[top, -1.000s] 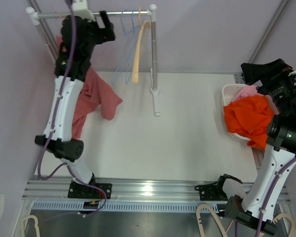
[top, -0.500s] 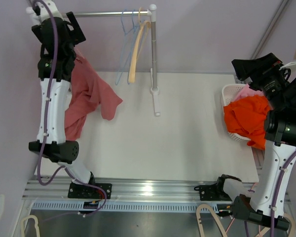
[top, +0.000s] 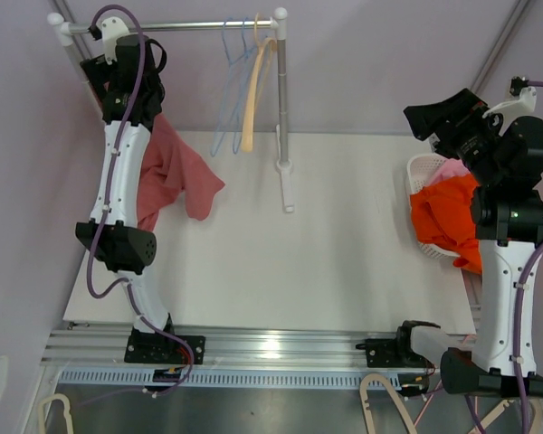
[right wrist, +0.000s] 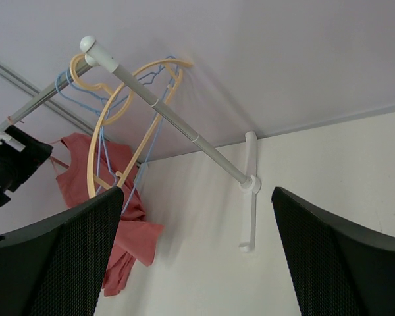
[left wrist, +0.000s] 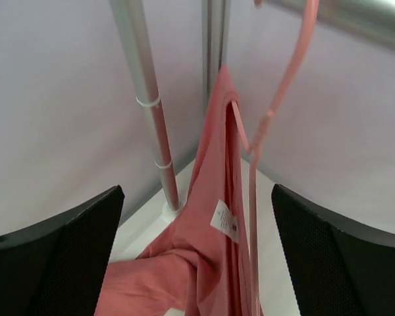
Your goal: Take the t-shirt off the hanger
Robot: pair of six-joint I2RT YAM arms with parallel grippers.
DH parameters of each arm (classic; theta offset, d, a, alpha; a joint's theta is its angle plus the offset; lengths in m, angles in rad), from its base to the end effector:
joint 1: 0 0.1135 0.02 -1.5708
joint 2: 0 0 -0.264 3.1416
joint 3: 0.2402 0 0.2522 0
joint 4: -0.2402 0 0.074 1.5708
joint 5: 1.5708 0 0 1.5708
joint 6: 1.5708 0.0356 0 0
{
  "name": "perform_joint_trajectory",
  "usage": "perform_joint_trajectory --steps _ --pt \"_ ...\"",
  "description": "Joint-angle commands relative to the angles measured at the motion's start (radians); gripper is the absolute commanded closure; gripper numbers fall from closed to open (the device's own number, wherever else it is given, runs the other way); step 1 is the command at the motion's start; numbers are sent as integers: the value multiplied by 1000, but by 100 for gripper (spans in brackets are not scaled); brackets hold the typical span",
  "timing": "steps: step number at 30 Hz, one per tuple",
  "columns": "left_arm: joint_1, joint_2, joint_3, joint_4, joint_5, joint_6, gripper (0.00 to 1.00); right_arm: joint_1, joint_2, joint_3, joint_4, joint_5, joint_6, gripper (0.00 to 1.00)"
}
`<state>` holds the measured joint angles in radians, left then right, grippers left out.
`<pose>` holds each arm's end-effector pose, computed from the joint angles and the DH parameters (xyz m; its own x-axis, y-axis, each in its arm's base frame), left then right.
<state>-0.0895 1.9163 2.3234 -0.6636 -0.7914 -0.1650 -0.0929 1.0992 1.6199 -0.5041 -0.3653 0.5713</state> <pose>0.4070 -0.0111 0.4889 -0.1470 -0.1027 -0.9838 -0.6555 0.7549 0.0191 0.1903 -0.0050 0.5244 -0.1315 0.5195 -0.8443 -0.2352 0.8110 0.5357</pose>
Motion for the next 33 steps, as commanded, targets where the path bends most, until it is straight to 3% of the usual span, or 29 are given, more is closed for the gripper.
perform_joint_trajectory --steps 1,14,15,19,21,23,27,30,32,33 --pt "0 19 85 99 -110 25 3 41 22 51 12 49 -34 0" --pt "2 84 85 125 -109 -33 9 182 44 100 -25 178 -70 0" --pt "2 87 88 127 -108 -33 13 185 45 101 -22 181 -71 0" --pt "2 95 96 127 -117 -42 57 197 71 142 -57 201 -97 1" --pt "2 96 90 143 -129 -41 57 199 85 152 -68 201 -108 1" --pt "2 95 87 153 -146 -44 50 200 84 147 -65 201 -111 1" --pt "2 86 50 223 -158 -41 59 200 88 156 -65 212 -125 1" --pt "2 92 50 260 -161 -19 72 200 88 156 -68 209 -133 1" --pt "2 96 48 275 -148 1 95 200 85 147 -68 213 -139 0" --pt "2 98 50 288 -143 2 99 200 87 144 -67 213 -139 0"
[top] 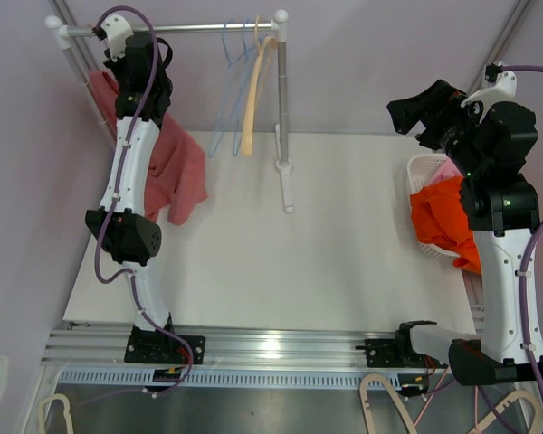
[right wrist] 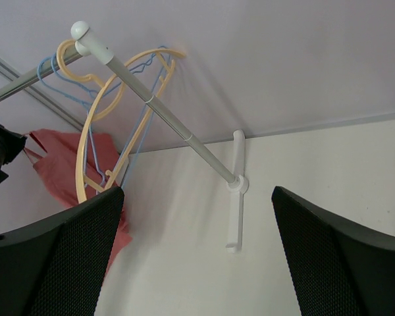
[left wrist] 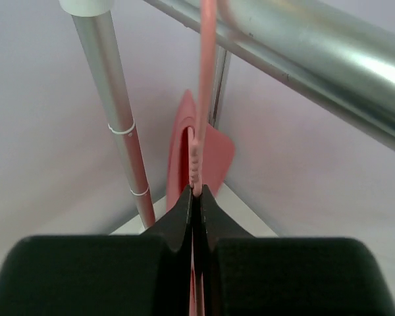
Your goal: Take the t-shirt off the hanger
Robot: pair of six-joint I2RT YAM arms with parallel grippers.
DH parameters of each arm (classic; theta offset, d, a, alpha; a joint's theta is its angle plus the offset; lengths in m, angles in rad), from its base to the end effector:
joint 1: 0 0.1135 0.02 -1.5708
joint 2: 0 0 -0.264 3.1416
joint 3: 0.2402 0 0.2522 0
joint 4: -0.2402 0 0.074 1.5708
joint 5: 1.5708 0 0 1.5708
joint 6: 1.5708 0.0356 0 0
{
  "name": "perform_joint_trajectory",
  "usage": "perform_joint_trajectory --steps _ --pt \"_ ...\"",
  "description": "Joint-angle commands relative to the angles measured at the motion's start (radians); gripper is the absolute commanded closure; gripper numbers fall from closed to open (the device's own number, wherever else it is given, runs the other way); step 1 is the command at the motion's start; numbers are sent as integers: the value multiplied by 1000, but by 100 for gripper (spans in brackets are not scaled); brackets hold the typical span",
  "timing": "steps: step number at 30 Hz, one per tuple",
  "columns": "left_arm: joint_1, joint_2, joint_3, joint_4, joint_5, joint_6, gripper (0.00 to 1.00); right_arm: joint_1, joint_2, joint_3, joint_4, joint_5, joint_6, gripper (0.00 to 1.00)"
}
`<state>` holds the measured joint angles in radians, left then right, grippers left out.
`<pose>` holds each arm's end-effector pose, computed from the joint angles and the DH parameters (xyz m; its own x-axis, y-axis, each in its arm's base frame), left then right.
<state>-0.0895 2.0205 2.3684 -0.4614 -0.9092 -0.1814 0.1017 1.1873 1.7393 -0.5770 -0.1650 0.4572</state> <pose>0.4406 -0.0113 0.4803 0.0200 -0.1131 -0.9934 -0.7343 0.6726 -0.0914 0.2058 0.0269 0.5351 -0.1386 0.4236 -0.8952 -0.2254 0.8667 0.4450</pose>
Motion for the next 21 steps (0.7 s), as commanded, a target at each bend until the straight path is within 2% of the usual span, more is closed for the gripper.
perform_joint_trajectory --steps 1,10,16,21 --pt "2 -3 3 89 -26 19 99 6 -3 23 6 13 -28 0" --pt "2 -9 3 93 1 34 99 6 -5 8 14 -4 -26 1" --pt "-1 -86 -9 52 191 -44 99 7 -20 -21 26 -18 -26 1" --pt "-13 -190 -112 210 247 -6 99 7 -58 -50 25 -27 -28 0"
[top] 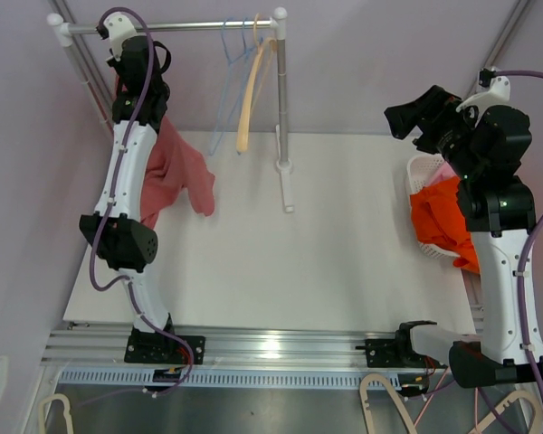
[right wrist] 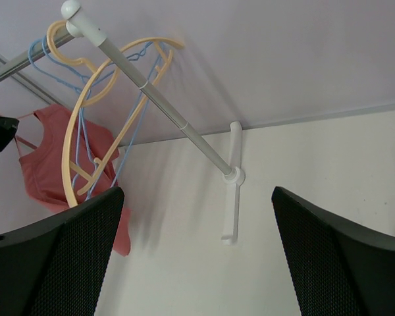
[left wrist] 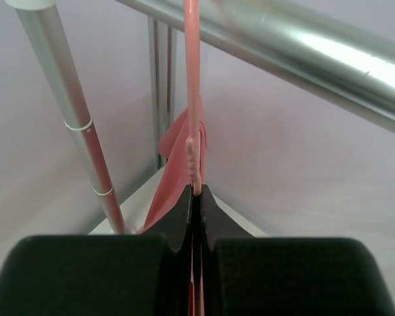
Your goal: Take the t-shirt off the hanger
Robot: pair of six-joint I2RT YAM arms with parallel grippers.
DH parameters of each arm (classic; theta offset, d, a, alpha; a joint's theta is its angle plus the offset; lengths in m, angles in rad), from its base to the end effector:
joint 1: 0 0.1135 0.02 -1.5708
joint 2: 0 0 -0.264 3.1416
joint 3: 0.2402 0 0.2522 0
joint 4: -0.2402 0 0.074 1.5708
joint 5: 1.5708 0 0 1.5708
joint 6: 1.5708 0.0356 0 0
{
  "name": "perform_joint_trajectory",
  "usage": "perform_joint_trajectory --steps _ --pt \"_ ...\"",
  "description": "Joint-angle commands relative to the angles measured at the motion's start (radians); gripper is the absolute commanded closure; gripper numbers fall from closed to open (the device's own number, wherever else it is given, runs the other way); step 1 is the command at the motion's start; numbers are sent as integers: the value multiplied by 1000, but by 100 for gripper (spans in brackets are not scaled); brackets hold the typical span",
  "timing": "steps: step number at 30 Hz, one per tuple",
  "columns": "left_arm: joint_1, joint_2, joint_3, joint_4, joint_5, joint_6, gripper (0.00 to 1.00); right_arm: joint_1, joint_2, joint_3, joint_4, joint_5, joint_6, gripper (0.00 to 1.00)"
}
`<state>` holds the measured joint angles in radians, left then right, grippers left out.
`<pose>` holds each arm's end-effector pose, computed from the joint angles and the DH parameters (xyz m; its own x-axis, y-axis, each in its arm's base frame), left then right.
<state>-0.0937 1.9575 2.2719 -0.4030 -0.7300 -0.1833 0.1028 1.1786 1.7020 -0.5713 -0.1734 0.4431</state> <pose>0.4344 -0.0170 0.4819 0.0212 -0.1384 -0.9901 -0.5978 0.7921 -0.1235 0.2085 0.0277 0.5266 -0.1599 0.4081 -0.8988 -0.2258 0.8713 0.4357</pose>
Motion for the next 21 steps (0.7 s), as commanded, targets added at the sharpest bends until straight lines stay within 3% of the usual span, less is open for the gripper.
perform_joint_trajectory --steps 1,10,12,14,17,21 --pt "-12 -140 -23 171 67 -1 99 5 -65 -27 19 -23 -15 0" --pt "-73 -219 12 193 67 85 99 6 -100 -24 -30 -29 -43 1" --pt "-92 -246 40 72 101 39 99 5 -111 -31 -35 -31 -43 1" --pt "-107 -284 57 -155 185 -106 99 6 -116 -36 -35 -40 -41 0" --pt "-112 -365 3 -298 318 -197 99 6 -106 -28 -35 -118 -43 1" --pt "-112 -465 -74 -424 340 -217 99 20 -102 -34 -9 -299 -78 1"
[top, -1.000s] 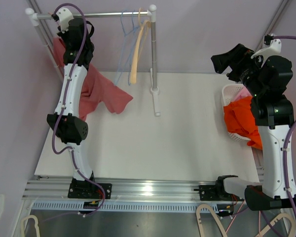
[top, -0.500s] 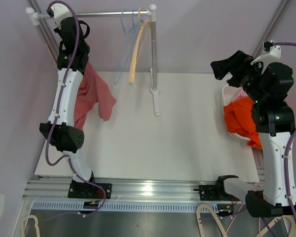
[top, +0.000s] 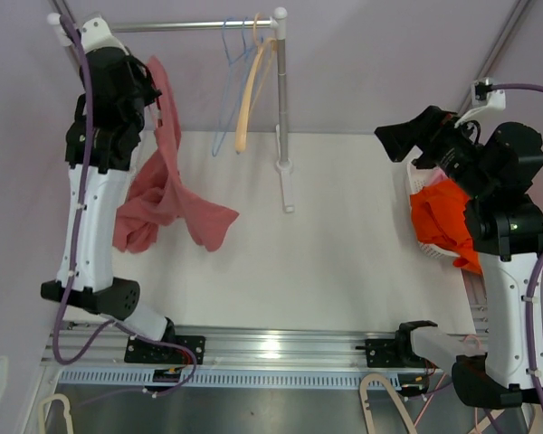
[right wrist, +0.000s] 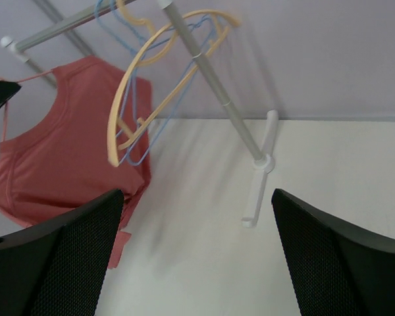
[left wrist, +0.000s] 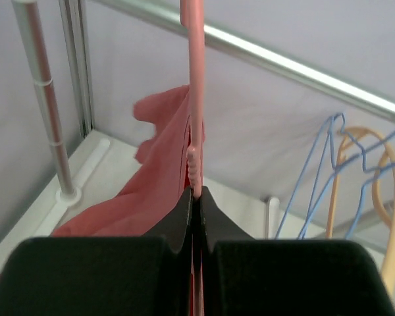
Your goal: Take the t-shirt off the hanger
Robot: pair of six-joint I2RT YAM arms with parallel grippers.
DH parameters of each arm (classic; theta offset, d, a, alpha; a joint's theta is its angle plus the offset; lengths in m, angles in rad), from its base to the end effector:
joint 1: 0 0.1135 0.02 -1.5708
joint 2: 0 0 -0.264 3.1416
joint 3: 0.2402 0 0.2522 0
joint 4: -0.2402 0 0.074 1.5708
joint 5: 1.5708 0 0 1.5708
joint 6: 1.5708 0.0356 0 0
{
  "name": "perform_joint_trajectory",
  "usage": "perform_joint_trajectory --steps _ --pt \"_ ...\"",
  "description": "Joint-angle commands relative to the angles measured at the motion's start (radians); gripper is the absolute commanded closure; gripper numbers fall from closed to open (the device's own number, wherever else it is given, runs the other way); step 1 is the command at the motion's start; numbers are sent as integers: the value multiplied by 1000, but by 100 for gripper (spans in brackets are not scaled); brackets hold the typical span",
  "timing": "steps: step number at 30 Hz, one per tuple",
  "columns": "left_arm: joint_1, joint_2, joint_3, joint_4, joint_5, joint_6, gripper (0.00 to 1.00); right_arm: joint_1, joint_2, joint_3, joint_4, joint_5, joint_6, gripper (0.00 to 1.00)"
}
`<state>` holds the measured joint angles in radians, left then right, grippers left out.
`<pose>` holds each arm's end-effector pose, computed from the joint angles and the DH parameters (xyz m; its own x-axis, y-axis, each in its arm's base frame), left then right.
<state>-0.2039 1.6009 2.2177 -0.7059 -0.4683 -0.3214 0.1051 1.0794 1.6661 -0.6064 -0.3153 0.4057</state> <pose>0.2955 -0.0447 0.5586 -0.0007 -0.2877 -0.9577 -0.2738 0.9212 -0.2765 0.1719 0.0292 0.5297 -0.1790 0.3584 -0.9162 -0.3672 0.8396 0.4002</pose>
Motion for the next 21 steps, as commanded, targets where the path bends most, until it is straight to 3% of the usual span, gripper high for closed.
perform_joint_trajectory --steps 1,4,6,8,14,16,21 --pt "-3 -131 -70 -156 77 -80 99 42 -10 -17 34 -192 -47 0" --pt "-3 -240 -136 -179 63 -84 99 140 -24 -49 85 -326 -70 1" --pt "-8 -333 -260 -153 37 -84 99 224 -44 -101 126 -364 -88 1" --pt "-17 -395 -397 -89 19 -90 99 399 -67 -192 193 -335 -105 1" --pt "-49 -457 -472 -105 -16 -133 99 929 -53 -446 480 0 -189 1" --pt "-64 -452 -471 -129 -36 -145 99 1023 23 -470 548 146 -235 1" --pt "-95 -450 -458 -194 -90 -232 99 1168 183 -485 772 260 -283 1"
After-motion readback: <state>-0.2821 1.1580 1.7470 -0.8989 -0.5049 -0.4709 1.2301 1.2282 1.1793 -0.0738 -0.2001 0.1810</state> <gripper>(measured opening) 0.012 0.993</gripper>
